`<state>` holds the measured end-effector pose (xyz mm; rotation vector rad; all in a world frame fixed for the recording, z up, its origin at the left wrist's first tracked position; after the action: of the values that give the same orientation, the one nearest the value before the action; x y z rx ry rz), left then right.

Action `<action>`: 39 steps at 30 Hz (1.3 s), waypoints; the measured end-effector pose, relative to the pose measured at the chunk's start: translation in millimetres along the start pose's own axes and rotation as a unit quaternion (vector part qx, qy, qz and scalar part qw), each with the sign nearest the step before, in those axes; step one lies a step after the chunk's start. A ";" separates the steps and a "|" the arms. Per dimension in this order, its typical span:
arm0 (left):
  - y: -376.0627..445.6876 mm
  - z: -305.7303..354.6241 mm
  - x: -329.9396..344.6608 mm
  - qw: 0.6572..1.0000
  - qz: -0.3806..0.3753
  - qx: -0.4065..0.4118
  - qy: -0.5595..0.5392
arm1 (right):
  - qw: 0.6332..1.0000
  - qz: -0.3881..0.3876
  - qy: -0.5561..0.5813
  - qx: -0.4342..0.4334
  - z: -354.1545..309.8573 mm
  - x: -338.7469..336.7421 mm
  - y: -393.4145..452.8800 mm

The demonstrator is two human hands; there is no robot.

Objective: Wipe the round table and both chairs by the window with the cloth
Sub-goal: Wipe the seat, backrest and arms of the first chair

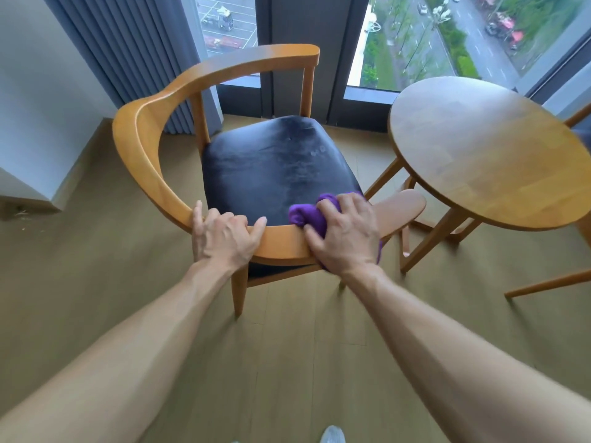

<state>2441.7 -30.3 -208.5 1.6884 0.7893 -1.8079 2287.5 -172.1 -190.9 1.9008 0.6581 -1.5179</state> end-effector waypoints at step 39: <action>-0.3 5.6 0.5 0.997 0.061 -0.047 -0.005 | 0.975 -0.182 -0.003 -0.123 -50.6 16.1 53.1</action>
<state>2437.6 -34.2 -208.7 1.6308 0.7388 -1.6695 2362.6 -172.0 -190.6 1.6487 1.1869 -1.5699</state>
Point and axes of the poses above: each hand's wrist, its own y-axis towards the middle knuckle, its own x-axis out of the palm, z = x × y, the point moved 1 cm from there along y, towards the middle knuckle, and after that the axes turned 1 degree about -y, right-handed, at the moved point
